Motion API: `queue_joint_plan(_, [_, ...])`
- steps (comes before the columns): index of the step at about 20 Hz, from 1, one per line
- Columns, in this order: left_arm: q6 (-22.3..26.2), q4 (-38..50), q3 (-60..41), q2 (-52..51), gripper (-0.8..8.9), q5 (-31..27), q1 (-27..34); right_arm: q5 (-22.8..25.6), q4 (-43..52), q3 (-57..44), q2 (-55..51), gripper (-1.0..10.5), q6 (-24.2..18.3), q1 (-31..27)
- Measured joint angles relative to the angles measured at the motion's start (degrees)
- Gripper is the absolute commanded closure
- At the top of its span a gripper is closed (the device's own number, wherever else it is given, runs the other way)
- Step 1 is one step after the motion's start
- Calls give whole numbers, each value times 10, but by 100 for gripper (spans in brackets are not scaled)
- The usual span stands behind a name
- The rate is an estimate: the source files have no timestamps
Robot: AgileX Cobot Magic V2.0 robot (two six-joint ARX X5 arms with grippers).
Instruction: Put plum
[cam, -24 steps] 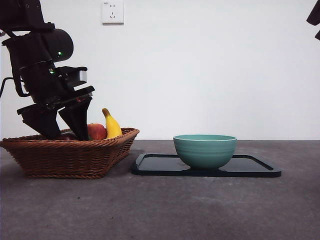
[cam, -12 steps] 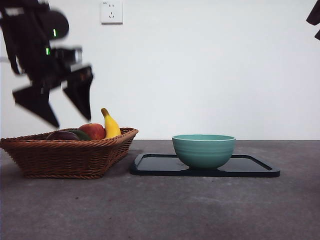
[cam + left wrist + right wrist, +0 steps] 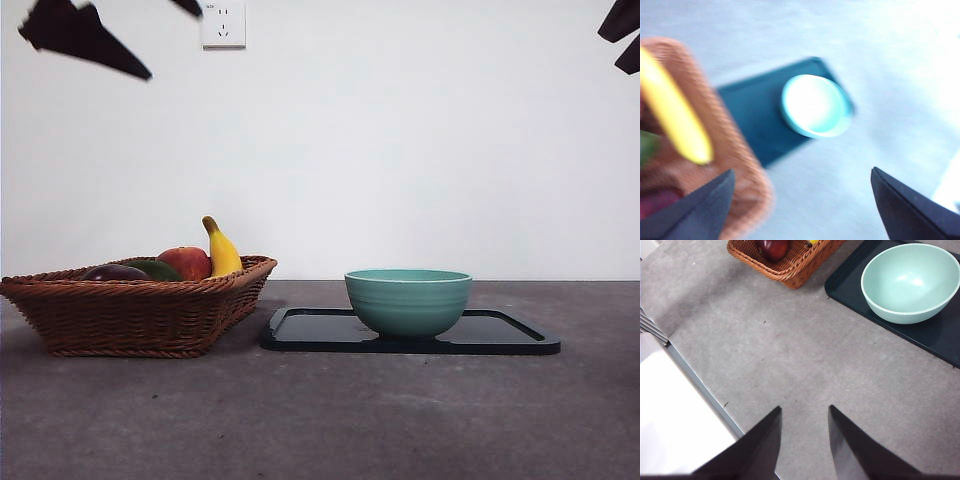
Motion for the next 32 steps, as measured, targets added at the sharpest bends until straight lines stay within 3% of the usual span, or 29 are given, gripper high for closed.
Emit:
queue_joint_plan(5, [6, -113, 0, -45, 377, 25, -6, 0, 13, 0, 0, 797, 0, 0])
queue_joint_plan(9, [44, -196, 0, -52, 377, 25, -24, 0, 21, 0, 0, 797, 0, 0])
queue_joint_plan(22, [75, -200, 0, -52, 377, 25, -36, 7, 36, 0, 0, 797, 7, 0])
queue_joint_plan(27, [75, -200, 0, -52, 377, 25, -36, 102, 123, 25, 42, 796, 94, -12])
queue_joint_plan(32, [75, -200, 0, -52, 377, 25, -36, 110, 129, 148, 195, 774, 119, -53])
